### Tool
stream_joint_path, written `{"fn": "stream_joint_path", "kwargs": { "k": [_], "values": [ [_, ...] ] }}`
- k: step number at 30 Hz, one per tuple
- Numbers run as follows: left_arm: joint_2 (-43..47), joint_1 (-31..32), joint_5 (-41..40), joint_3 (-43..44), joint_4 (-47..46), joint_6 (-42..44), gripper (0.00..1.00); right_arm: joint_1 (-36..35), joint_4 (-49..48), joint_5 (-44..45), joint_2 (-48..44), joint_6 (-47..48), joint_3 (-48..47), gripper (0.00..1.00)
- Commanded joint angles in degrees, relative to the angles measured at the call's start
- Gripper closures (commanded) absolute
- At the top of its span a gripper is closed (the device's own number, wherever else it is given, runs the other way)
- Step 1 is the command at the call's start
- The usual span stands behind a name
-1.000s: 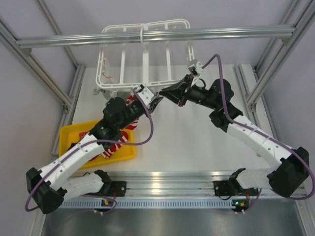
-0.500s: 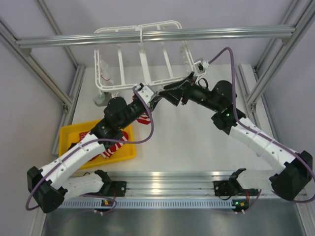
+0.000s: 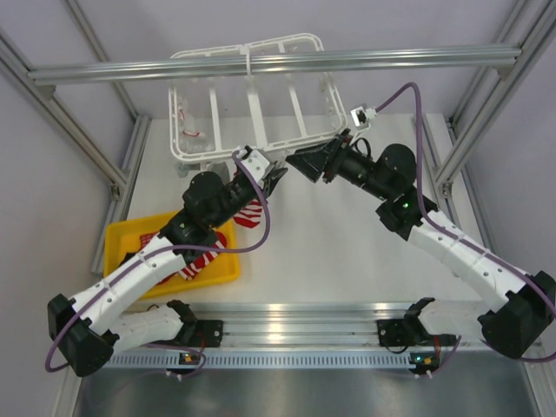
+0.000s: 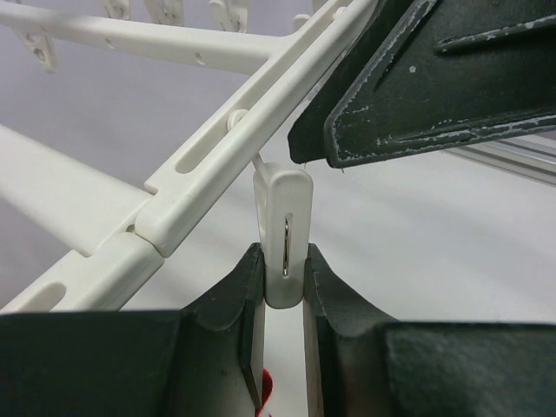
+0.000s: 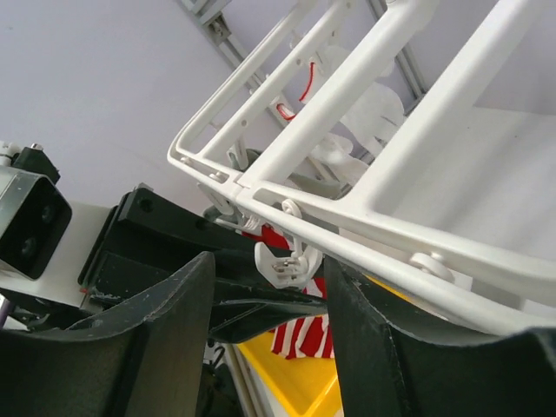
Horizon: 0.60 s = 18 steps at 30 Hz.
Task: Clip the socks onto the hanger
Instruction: Open the clamp at the hanger.
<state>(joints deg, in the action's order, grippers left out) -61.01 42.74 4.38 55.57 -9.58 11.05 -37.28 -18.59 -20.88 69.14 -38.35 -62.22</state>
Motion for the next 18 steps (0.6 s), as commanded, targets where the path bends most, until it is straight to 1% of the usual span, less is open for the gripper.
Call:
{"fn": "stream_joint_path", "kwargs": {
  "k": [1,4,8,12,18],
  "values": [
    [1.9,0.3,1.2,0.1,-4.2,-0.9,1.00,0.7,2.1,3.0,-2.4,1.7,0.3,0.48],
    [1.9,0.3,1.9,0.0,-4.2,-0.9,1.00,0.7,2.3,2.7,-3.0,2.7,1.0,0.47],
    [1.9,0.3,3.1,-0.1,-4.3,-1.1,1.00,0.6,0.7,0.6,-0.9,1.5,1.2,0.44],
    [1.7,0.3,4.4,0.1,-4.2,-1.6,1.00,0.6,-4.4,-1.3,0.9,-0.4,1.4,0.41],
    [1.4,0.4,6.5,0.5,-3.6,-2.5,1.00,0.6,-8.8,-3.8,2.0,-1.2,1.9,0.36]
  ]
}}
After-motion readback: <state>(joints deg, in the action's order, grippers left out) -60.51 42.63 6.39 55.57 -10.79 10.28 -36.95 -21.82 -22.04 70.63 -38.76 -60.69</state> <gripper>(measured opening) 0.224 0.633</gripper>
